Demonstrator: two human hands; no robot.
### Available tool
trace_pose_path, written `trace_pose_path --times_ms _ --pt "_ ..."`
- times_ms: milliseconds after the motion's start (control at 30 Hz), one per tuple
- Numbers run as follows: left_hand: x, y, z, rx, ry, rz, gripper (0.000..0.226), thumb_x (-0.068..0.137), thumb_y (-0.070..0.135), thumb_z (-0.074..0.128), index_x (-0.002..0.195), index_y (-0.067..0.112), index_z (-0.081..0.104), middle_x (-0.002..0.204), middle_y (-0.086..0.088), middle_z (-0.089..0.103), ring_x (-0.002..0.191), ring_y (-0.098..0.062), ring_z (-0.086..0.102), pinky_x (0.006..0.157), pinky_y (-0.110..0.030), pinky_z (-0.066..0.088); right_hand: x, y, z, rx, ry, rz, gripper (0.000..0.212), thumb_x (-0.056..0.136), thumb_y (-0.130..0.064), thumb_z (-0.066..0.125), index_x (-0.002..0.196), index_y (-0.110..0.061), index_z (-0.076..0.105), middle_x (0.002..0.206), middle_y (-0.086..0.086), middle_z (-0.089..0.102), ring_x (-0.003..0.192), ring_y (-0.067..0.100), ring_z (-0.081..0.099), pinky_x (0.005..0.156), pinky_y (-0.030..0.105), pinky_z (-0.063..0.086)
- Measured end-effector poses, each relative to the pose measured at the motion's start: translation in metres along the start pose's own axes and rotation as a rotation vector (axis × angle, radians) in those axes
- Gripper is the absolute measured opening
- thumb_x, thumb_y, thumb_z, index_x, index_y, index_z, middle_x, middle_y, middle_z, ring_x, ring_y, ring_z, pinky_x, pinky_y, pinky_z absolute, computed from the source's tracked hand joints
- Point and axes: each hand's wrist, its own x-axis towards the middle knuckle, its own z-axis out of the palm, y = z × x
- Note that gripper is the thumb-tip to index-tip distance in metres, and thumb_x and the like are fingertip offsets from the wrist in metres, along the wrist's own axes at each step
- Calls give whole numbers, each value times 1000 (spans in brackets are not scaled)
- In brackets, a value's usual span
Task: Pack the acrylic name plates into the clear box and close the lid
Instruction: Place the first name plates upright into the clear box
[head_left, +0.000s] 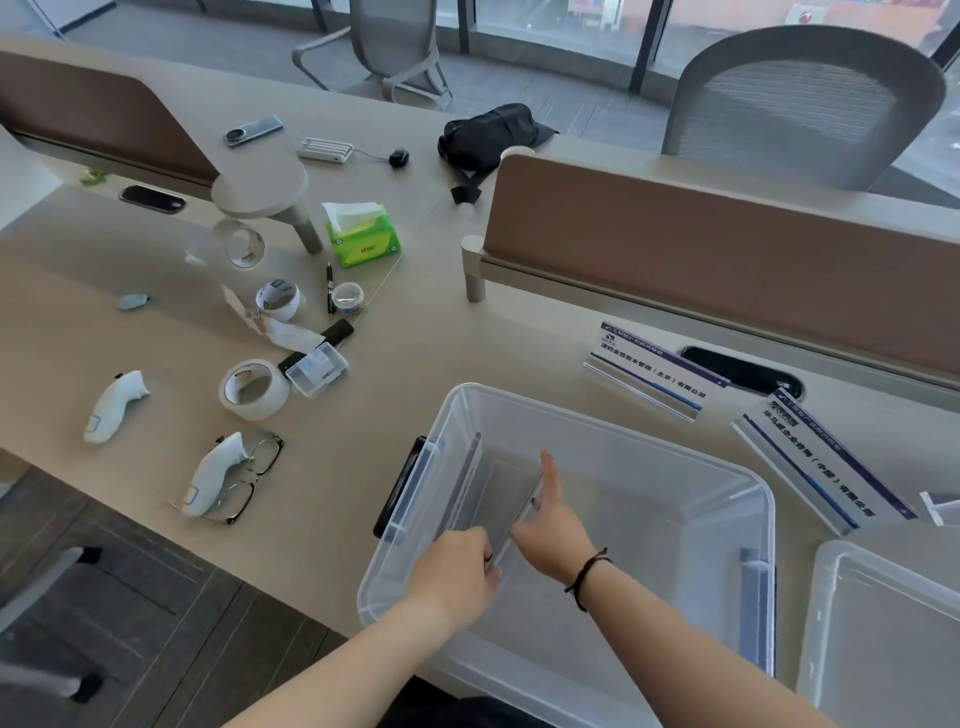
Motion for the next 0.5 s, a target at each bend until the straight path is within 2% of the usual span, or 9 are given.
trace_pose_path --times_ms 67,133,200,267,367,500 --pt "1 -2 -3 28 -18 3 8 89 25 56 90 17 57 89 -1 65 82 -22 62 68 -33 51 -1 -2 7 52 3 14 106 77 -8 52 141 -60 -16 134 23 56 105 33 68 63 44 59" --pt "1 -3 -5 48 -29 6 7 89 25 55 88 19 53 89 -2 64 82 -23 62 65 -32 49 0 -5 11 125 -3 23 106 75 -11 53 139 -65 -13 131 22 58 79 29 70 66 45 59" --pt "0 -5 -6 73 -36 9 7 89 25 55 91 19 52 90 -2 64 82 -22 62 65 -32 50 1 -7 12 173 -21 14 107 73 -12 55 136 -69 -12 131 19 58 62 25 60 69 48 59" --pt "-1 -6 -8 91 -37 11 11 89 25 54 98 18 54 92 -1 64 82 -23 63 67 -35 53 2 -8 14 159 -37 1 109 75 -9 55 137 -67 -12 135 18 55 62 25 61 69 47 59" --pt "-2 -8 -9 118 -26 25 16 90 24 54 105 18 55 96 -2 65 85 -24 64 69 -37 54 5 -8 18 137 -48 -28 111 75 -7 56 134 -70 -15 151 15 40 70 29 70 66 40 59" --pt "-3 -10 -13 143 -20 36 18 91 24 54 108 17 54 95 -3 65 85 -25 65 69 -36 54 9 -10 22 180 -51 -48 112 74 -8 57 118 -83 -13 151 12 41 81 33 73 70 45 62"
